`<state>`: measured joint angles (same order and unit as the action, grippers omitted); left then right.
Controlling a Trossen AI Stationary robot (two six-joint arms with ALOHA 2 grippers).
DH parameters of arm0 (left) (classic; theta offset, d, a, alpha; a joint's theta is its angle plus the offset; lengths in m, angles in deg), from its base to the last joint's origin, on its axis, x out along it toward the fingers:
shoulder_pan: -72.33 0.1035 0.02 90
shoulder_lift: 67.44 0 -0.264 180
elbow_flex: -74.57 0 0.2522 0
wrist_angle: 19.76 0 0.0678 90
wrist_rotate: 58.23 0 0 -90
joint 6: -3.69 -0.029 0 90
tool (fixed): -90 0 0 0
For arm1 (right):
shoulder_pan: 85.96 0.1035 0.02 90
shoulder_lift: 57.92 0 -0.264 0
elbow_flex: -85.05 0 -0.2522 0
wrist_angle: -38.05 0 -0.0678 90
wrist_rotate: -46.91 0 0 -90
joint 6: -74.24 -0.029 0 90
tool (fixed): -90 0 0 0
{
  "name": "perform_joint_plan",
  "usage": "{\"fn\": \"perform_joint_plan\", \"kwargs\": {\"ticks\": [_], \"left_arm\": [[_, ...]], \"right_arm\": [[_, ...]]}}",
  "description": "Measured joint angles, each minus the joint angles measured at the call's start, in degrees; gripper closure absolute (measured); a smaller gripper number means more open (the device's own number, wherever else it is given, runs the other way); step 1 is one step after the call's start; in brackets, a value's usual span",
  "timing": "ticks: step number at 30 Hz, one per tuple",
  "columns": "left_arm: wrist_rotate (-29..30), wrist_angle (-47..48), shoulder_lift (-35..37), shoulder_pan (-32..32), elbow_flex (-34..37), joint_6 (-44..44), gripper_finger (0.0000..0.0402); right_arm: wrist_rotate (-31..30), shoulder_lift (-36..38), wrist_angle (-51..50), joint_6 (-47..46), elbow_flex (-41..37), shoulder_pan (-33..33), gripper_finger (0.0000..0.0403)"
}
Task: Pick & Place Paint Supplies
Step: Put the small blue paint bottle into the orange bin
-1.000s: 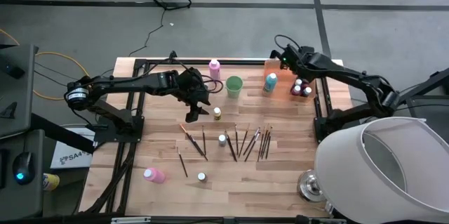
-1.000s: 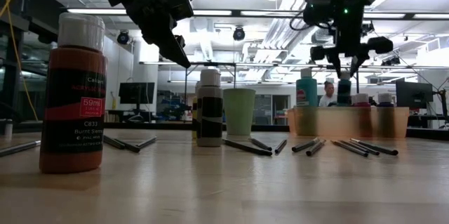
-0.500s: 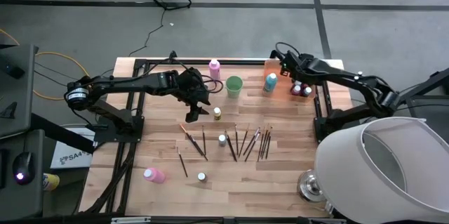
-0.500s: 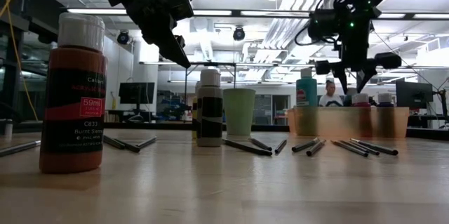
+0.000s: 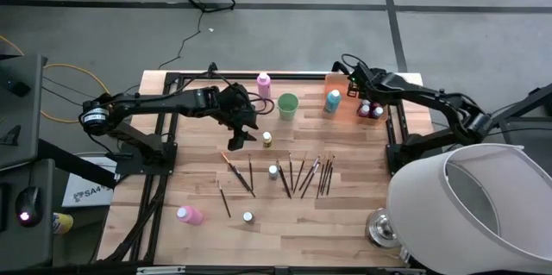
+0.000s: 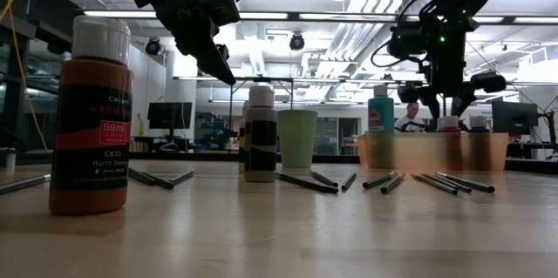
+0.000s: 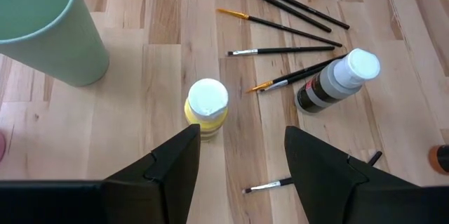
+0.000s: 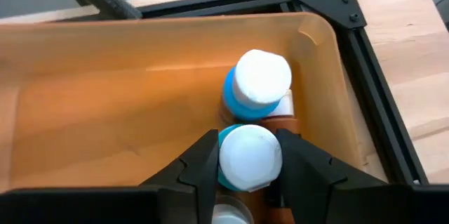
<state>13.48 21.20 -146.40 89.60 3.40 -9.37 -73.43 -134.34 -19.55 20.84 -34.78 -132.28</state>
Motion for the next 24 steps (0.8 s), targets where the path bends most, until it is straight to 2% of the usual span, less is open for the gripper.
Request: {"fn": "perform_joint_plan", "kwargs": {"ticks": [14, 24], "left_arm": [[0.0, -0.02, -0.02, 0.0, 0.0, 0.04, 0.0197], [-0.04, -0.02, -0.02, 0.0, 0.0, 0.07, 0.0197]], "right_arm": [[1.18, 0.0, -0.81, 2.49, 0.0, 0.0, 0.0275], [2.51, 0.04, -0.71, 2.3, 0.0, 0.02, 0.0234]]}}
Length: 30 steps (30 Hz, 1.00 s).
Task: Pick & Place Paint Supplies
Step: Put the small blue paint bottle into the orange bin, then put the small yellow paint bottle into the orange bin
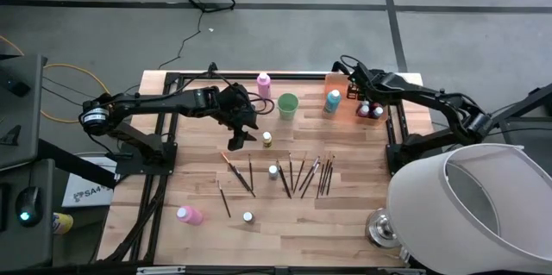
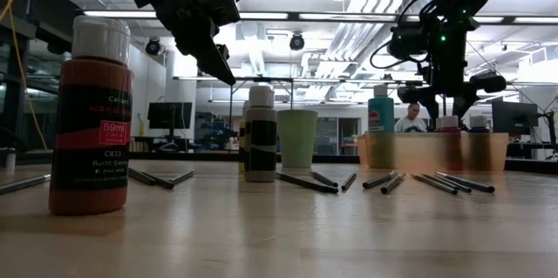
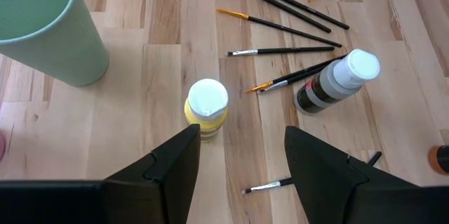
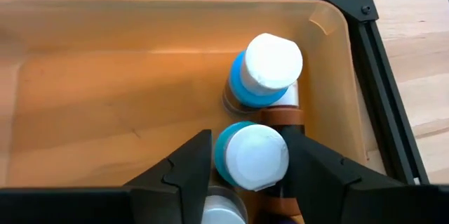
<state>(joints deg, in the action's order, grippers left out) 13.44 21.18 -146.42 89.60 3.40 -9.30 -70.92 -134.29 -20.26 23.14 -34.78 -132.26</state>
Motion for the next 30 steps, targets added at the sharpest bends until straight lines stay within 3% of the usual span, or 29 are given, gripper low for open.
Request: {"fn": "perform_joint_plan", "kwargs": {"ticks": [9, 17, 21, 30], "left_arm": [[-0.13, 0.0, 0.0, 0.0, 0.0, 0.02, 0.0197], [-0.11, -0.02, 0.0, -0.01, 0.0, 0.04, 0.0197], [-0.09, -0.01, 0.0, -0.02, 0.0, 0.04, 0.0197], [-0.01, -0.33, 0.0, -0.04, 0.26, -0.97, 0.0197]], "right_arm": [[0.81, 0.85, -0.07, -0.04, 0.0, 0.02, 0.0201], [-1.74, 8.28, 2.25, -1.02, 0.0, 0.02, 0.0168], [-1.38, 12.81, 8.53, 2.91, 0.0, 1.02, 0.0168], [7.73, 17.38, 26.0, 15.91, 0.0, 6.95, 0.0171]]}}
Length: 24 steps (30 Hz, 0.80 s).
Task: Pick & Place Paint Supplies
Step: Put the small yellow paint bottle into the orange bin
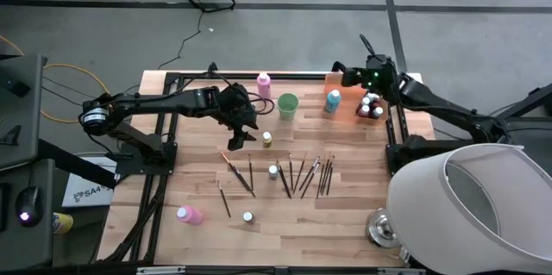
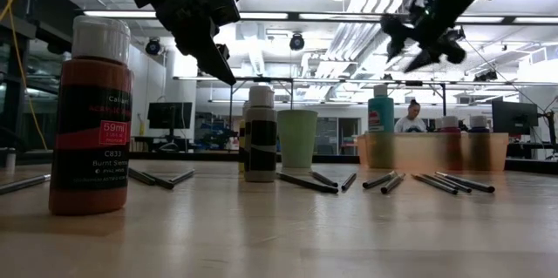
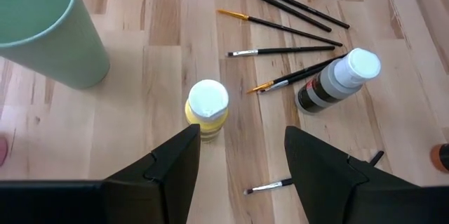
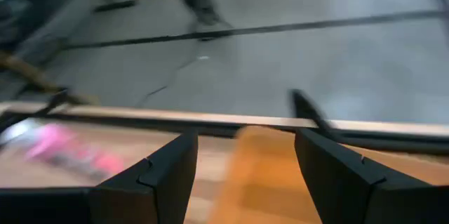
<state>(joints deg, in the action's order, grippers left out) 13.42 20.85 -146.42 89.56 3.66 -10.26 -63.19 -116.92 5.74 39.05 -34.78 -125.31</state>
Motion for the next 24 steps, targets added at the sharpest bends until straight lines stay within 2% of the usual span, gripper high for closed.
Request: {"fn": "perform_joint_plan", "kwargs": {"ticks": [4, 7, 17, 24], "left_arm": [[-0.16, -0.11, -0.02, 0.02, 3.15, -2.48, 0.0197], [-0.12, -4.51, -0.02, 0.02, 7.02, -2.71, 0.0197], [0.67, -36.04, -0.02, 0.02, 22.98, -2.71, 0.0197], [2.39, -48.55, -0.02, 0.02, 31.12, -2.71, 0.0197]], "right_arm": [[1.07, -0.35, 2.32, 2.54, 0.0, 4.34, 0.0171], [0.68, -0.33, 3.07, 3.59, 0.0, 7.13, 0.0171], [0.56, -0.33, 2.93, 3.99, 0.0, 13.44, 0.0171], [0.56, -0.33, 2.93, 4.02, 0.0, 16.65, 0.0171]]}}
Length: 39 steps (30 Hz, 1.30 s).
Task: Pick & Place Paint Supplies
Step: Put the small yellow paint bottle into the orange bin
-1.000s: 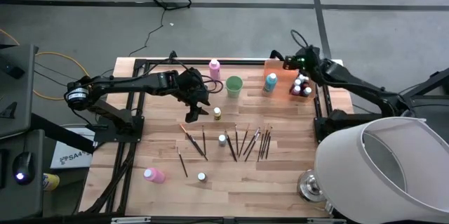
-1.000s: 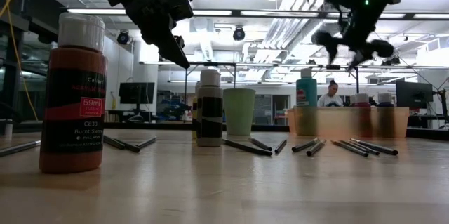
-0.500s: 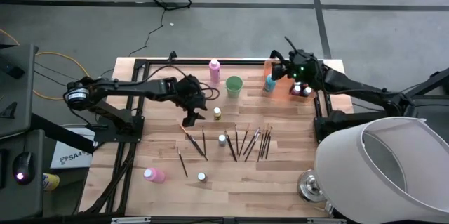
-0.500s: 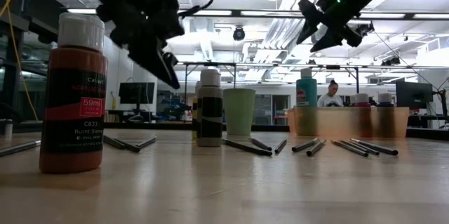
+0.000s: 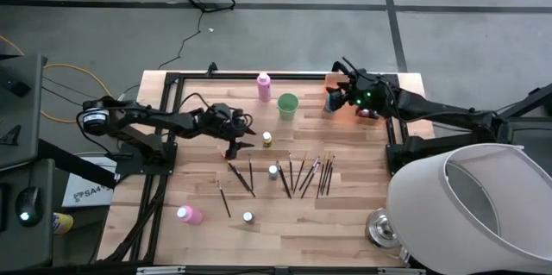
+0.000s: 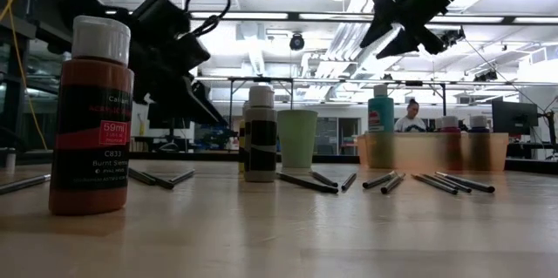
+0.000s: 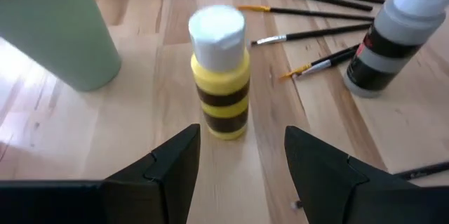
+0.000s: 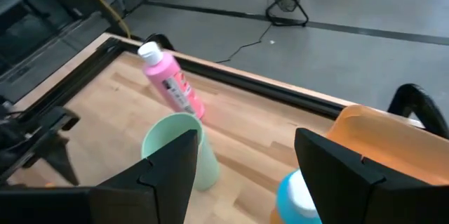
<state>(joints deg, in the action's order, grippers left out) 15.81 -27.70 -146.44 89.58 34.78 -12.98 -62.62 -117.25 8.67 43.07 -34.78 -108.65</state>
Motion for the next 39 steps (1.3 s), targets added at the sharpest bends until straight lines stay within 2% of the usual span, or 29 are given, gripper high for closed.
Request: {"fn": "perform_joint_plan", "kwargs": {"ticks": [5, 11, 23, 30, 39], "left_arm": [[0.51, -5.38, -3.77, 0.0, 1.16, 0.19, 0.0197], [0.74, -15.45, -13.35, 0.02, 0.58, 1.4, 0.0197], [-0.1, -29.83, -26.28, -0.02, 0.41, 7.07, 0.0197], [-1.26, -30.87, -29.88, 0.0, -2.62, 7.73, 0.0197], [-1.22, -28.93, -30.12, -0.02, -5.09, 7.69, 0.0197]], "right_arm": [[0.02, -0.02, 2.29, 2.93, 0.0, 2.35, 0.0171], [-0.01, -0.02, 8.43, 7.61, 0.0, 4.51, 0.0171], [0.28, -2.59, 12.15, 9.0, 0.0, 10.4, 0.0171], [0.3, -6.39, 14.63, 8.72, 0.0, 12.38, 0.0171], [0.79, -10.27, 17.3, 7.13, 0.0, 13.39, 0.0171]]}}
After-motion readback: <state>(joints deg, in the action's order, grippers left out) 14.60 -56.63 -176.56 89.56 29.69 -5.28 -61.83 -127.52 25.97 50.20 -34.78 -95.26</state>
